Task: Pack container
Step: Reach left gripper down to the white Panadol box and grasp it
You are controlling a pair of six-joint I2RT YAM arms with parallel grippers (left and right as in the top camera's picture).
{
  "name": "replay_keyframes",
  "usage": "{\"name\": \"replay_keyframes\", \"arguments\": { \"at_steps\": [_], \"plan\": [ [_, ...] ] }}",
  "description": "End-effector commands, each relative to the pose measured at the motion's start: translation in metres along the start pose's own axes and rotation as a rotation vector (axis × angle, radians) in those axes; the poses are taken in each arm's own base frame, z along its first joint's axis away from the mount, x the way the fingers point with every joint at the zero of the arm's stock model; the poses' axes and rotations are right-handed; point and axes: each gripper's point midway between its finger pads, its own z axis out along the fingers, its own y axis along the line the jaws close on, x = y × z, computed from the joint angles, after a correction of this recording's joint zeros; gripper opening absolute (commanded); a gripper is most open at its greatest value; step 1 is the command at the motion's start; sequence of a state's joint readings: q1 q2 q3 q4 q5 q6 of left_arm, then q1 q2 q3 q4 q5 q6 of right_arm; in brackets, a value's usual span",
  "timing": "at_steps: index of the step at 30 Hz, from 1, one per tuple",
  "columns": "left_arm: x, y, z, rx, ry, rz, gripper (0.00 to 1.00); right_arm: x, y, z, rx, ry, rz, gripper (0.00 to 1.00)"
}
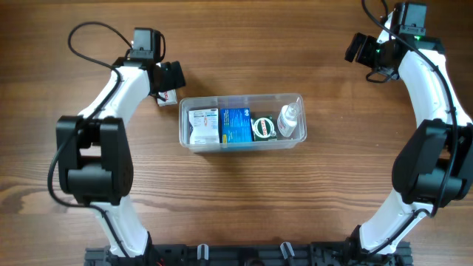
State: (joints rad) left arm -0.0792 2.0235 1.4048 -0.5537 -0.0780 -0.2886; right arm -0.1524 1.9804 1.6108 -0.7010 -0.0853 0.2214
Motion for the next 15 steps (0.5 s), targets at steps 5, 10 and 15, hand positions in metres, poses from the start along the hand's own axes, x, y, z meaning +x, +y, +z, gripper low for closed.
{"name": "replay_keyframes", "arguments": {
  "at_steps": [5,10,15],
  "plan": [
    [-0.0013,0.002,0.0148,-0.011,-0.003,0.021,0.96,-0.0053,-0.0028,0.0015,0.01,-0.01,-0.009,1.0],
    [0.0008,0.0025,0.0196,-0.014,0.005,0.021,0.85,-0.0053,-0.0028,0.0015,0.01,-0.01,-0.009,1.0],
    [-0.0044,0.0014,0.0209,-0.007,-0.016,0.018,0.7,-0.0053,-0.0028,0.0015,0.01,-0.01,-0.009,1.0]
  ]
}}
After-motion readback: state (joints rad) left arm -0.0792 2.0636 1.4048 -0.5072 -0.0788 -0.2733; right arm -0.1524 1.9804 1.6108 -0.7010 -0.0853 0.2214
